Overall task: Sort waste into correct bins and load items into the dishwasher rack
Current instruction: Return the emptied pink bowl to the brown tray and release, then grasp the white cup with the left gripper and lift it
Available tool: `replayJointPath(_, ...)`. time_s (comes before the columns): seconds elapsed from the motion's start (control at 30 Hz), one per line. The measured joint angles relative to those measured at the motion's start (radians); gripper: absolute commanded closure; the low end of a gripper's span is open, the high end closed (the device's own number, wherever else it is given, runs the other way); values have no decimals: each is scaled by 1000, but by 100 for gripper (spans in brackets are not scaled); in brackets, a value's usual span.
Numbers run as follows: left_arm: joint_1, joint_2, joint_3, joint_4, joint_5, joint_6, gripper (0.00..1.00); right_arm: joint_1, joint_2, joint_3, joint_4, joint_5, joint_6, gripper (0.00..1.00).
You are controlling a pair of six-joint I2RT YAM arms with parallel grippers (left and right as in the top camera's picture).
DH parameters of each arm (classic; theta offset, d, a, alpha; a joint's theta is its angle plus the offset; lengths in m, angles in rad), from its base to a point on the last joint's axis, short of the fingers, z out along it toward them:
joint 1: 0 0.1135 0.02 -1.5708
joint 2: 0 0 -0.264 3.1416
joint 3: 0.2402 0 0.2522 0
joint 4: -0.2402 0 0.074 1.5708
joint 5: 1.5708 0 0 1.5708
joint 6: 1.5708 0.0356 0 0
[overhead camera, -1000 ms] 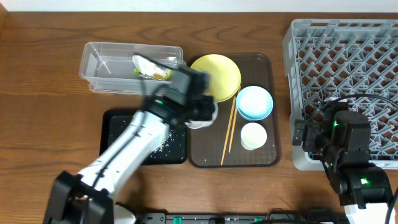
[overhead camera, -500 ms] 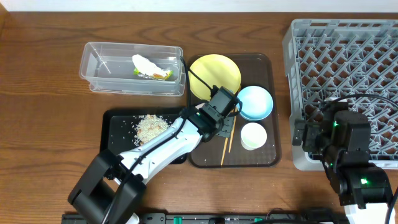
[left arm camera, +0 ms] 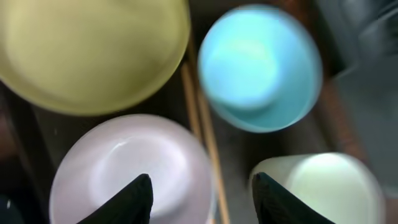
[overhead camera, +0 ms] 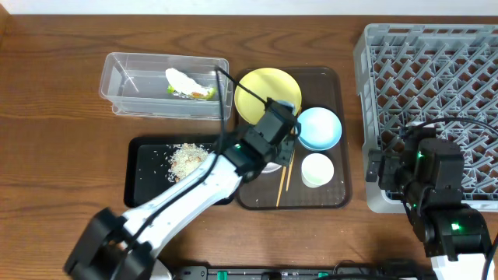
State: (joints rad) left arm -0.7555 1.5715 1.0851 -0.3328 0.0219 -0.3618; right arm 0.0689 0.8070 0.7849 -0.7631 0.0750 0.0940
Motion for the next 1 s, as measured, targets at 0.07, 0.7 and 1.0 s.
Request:
replayJointPath(0.07, 0, -25, 2, 17, 28, 0, 46, 0, 0, 0, 0, 0, 0, 2)
replayJointPath(0.7, -111, 169, 5, 23, 211, -19, 86, 0, 0, 0, 0, 0, 0, 2)
replayJointPath(1.0, -69, 172, 5, 2, 212, -19, 94, 0, 0, 0, 5, 0, 0, 1)
